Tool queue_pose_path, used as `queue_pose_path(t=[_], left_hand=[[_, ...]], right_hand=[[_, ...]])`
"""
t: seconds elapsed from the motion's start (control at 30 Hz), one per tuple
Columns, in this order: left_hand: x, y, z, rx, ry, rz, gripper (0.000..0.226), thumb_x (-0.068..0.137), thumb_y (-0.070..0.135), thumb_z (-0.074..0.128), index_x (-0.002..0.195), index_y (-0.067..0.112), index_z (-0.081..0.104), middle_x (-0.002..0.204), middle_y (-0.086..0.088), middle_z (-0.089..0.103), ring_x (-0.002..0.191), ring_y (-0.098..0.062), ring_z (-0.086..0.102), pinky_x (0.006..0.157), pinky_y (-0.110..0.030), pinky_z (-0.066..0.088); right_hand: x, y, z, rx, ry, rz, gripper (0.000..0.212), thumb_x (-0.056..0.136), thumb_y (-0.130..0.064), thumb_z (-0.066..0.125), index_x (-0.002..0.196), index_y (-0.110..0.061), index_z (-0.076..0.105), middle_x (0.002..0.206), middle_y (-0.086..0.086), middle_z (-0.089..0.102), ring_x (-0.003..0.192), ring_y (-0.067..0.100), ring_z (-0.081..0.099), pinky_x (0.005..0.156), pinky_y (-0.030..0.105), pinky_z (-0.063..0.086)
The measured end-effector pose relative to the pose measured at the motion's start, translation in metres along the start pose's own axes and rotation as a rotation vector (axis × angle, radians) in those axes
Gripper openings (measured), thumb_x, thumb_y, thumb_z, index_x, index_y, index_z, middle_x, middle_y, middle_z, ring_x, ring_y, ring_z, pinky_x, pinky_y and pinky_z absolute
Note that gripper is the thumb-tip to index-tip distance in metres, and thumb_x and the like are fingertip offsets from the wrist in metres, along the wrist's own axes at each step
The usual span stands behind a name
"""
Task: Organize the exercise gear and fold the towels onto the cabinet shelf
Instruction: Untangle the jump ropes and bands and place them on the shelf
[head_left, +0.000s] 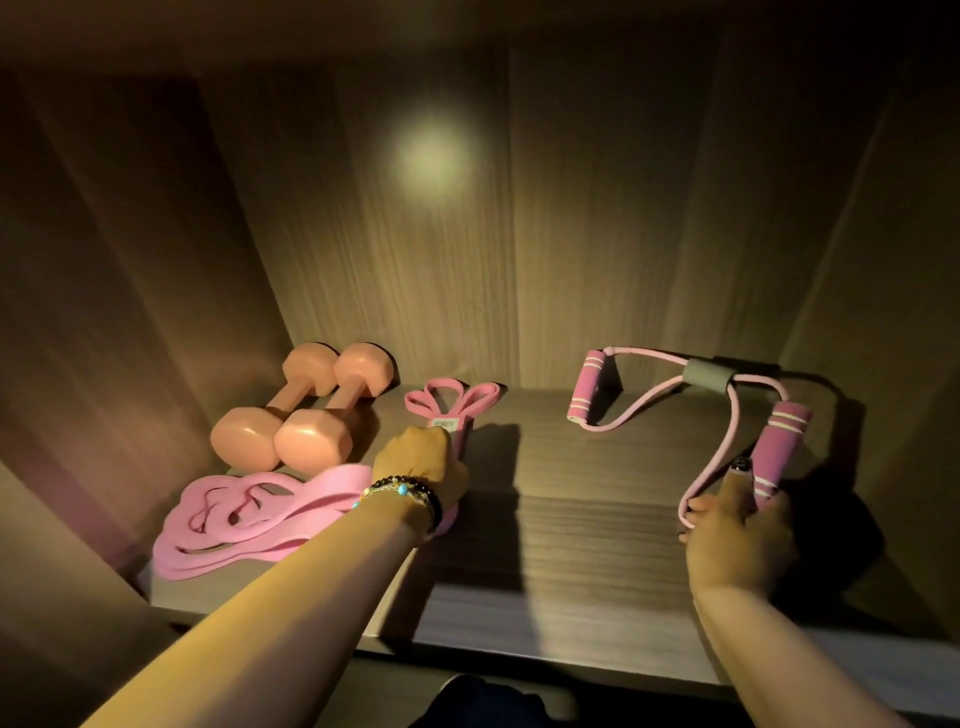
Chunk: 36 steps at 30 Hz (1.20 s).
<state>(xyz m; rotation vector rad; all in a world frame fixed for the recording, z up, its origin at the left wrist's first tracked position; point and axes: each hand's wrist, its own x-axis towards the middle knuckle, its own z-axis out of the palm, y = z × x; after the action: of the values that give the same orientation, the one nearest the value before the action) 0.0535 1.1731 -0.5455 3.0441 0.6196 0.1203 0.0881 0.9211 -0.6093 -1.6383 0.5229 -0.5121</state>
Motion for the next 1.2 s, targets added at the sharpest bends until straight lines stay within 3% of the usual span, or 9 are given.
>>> queue_pose_path(t=[0.1, 0.3, 0.47, 0.67, 0.8, 0.87, 0.93, 1.07, 1.2], left_hand=[[-0.003, 0.009, 0.001, 0.011, 0.029, 0.037, 0.026, 0.085, 0.032, 0.057, 0.101, 0.011, 0.061, 0.089, -0.007, 0.059, 0.081, -0.028, 0.059, 0.062, -0.03, 0.041], [0.003, -0.002, 0.0, 0.105, 0.06, 0.001, 0.029, 0.087, 0.021, 0.054, 0.114, 0.01, 0.056, 0.11, -0.011, 0.064, 0.099, -0.033, 0.062, 0.069, -0.032, 0.041], [0.005, -0.017, -0.002, 0.154, 0.05, -0.01, 0.027, 0.087, 0.022, 0.057, 0.111, 0.011, 0.057, 0.107, -0.009, 0.064, 0.096, -0.031, 0.063, 0.076, -0.033, 0.05], [0.003, -0.01, -0.004, 0.299, 0.017, 0.077, 0.028, 0.087, 0.032, 0.056, 0.108, 0.014, 0.059, 0.104, -0.006, 0.065, 0.094, -0.028, 0.064, 0.068, -0.031, 0.045], [-0.003, -0.01, -0.008, 0.276, 0.066, 0.086, 0.031, 0.087, 0.036, 0.056, 0.112, 0.018, 0.056, 0.104, -0.005, 0.065, 0.097, -0.027, 0.061, 0.077, -0.032, 0.044], [0.005, -0.014, -0.005, 0.261, 0.054, 0.131, 0.053, 0.083, 0.035, 0.056, 0.134, 0.026, 0.043, 0.115, -0.005, 0.059, 0.107, -0.029, 0.055, 0.087, -0.037, 0.042], [0.021, -0.019, 0.002, 0.214, 0.001, 0.213, 0.074, 0.08, 0.032, 0.055, 0.148, 0.031, 0.027, 0.138, -0.004, 0.047, 0.122, -0.03, 0.045, 0.095, -0.042, 0.041], [0.05, -0.017, 0.009, 0.09, -0.094, 0.334, 0.061, 0.091, 0.027, 0.045, 0.15, 0.03, 0.028, 0.159, 0.003, 0.021, 0.142, -0.027, 0.022, 0.112, -0.043, 0.027], [0.07, -0.012, 0.016, 0.163, -0.084, 0.276, 0.063, 0.097, 0.042, 0.038, 0.153, 0.035, 0.01, 0.162, 0.005, 0.008, 0.146, -0.027, 0.01, 0.116, -0.05, 0.017]], right_hand=[[-0.003, -0.006, -0.002, 0.014, -0.009, 0.004, 0.064, 0.078, -0.063, 0.03, 0.11, -0.012, 0.053, 0.1, 0.02, 0.067, 0.086, 0.04, 0.065, 0.077, 0.058, 0.054], [-0.007, -0.012, -0.005, 0.023, -0.037, 0.013, 0.05, 0.091, -0.051, 0.038, 0.12, -0.012, 0.051, 0.11, 0.019, 0.064, 0.092, 0.039, 0.064, 0.079, 0.058, 0.055], [-0.007, -0.011, -0.004, 0.037, -0.047, -0.003, 0.059, 0.084, -0.059, 0.035, 0.118, -0.013, 0.052, 0.105, 0.018, 0.066, 0.087, 0.038, 0.066, 0.076, 0.057, 0.056], [-0.007, -0.004, -0.003, 0.031, -0.048, -0.017, 0.063, 0.077, -0.069, 0.031, 0.109, -0.019, 0.05, 0.103, 0.018, 0.067, 0.089, 0.04, 0.065, 0.078, 0.06, 0.054], [-0.012, -0.02, -0.009, 0.027, -0.091, 0.008, 0.05, 0.092, -0.053, 0.039, 0.118, -0.012, 0.05, 0.107, 0.019, 0.065, 0.088, 0.038, 0.065, 0.078, 0.057, 0.055], [-0.013, -0.022, -0.009, 0.028, -0.103, 0.006, 0.043, 0.096, -0.046, 0.041, 0.119, -0.01, 0.051, 0.105, 0.018, 0.065, 0.085, 0.036, 0.065, 0.076, 0.054, 0.057], [-0.013, -0.022, -0.009, 0.019, -0.101, -0.026, 0.048, 0.089, -0.056, 0.038, 0.107, -0.014, 0.051, 0.099, 0.017, 0.066, 0.083, 0.037, 0.065, 0.076, 0.056, 0.056], [-0.01, -0.024, -0.009, 0.018, -0.125, -0.042, 0.039, 0.099, -0.037, 0.042, 0.111, -0.002, 0.054, 0.082, 0.007, 0.061, 0.071, 0.027, 0.061, 0.079, 0.054, 0.055], [-0.004, -0.019, -0.006, 0.017, -0.129, -0.057, 0.033, 0.1, -0.031, 0.043, 0.103, -0.001, 0.054, 0.069, 0.007, 0.062, 0.056, 0.017, 0.059, 0.074, 0.047, 0.056]])
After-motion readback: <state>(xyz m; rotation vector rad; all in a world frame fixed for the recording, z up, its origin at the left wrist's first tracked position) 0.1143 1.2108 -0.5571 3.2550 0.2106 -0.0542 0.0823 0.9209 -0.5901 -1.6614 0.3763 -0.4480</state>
